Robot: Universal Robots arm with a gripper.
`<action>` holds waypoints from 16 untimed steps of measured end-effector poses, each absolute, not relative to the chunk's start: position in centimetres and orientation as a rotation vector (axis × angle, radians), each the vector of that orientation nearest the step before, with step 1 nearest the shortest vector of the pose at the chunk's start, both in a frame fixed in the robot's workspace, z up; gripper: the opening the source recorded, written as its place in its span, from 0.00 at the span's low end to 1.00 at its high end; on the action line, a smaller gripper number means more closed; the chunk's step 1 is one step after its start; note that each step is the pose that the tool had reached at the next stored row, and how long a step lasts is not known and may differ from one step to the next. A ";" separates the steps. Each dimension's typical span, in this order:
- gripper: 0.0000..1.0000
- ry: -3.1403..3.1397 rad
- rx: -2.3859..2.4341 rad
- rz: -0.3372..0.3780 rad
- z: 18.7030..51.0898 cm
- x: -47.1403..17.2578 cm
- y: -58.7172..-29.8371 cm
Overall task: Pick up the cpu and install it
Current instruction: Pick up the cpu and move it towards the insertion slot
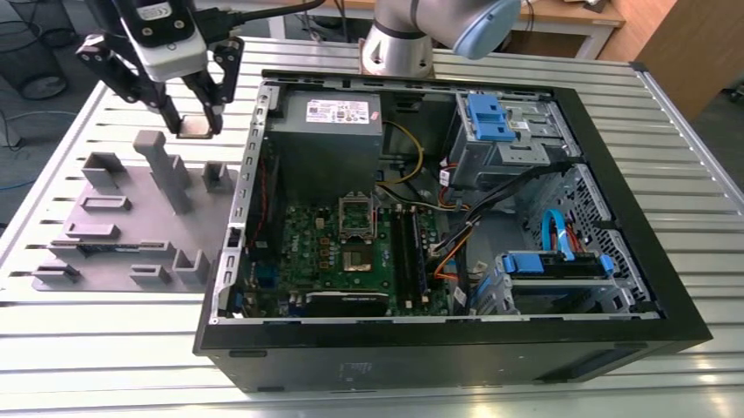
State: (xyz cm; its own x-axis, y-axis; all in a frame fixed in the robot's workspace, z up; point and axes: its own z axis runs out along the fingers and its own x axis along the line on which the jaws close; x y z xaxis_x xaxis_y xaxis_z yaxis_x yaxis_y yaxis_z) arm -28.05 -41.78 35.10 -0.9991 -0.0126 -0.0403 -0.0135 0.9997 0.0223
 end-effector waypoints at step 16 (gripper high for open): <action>0.47 3.101 -0.020 0.035 35.1 -27.3 -41.8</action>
